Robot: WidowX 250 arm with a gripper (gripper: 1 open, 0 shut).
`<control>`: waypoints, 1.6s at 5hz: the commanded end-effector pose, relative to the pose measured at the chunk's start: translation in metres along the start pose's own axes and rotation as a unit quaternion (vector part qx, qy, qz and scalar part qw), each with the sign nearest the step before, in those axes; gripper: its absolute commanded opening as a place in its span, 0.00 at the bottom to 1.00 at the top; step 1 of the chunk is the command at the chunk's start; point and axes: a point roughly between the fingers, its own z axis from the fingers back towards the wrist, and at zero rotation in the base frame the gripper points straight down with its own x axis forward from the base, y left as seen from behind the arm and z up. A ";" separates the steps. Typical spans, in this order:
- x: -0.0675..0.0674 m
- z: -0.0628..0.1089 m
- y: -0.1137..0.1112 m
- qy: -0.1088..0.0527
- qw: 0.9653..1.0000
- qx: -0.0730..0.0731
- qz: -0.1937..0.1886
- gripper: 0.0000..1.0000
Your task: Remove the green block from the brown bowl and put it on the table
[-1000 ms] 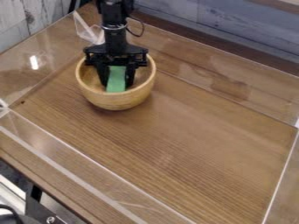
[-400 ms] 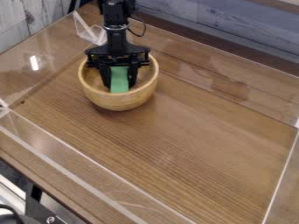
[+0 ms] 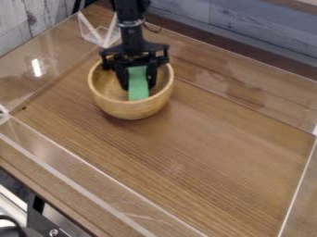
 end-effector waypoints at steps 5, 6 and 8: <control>-0.044 0.044 -0.042 -0.033 0.993 -0.035 -0.106 0.00; -0.067 0.034 -0.053 -0.031 0.990 -0.032 -0.131 0.00; -0.100 -0.001 -0.082 -0.028 0.978 -0.018 -0.205 0.00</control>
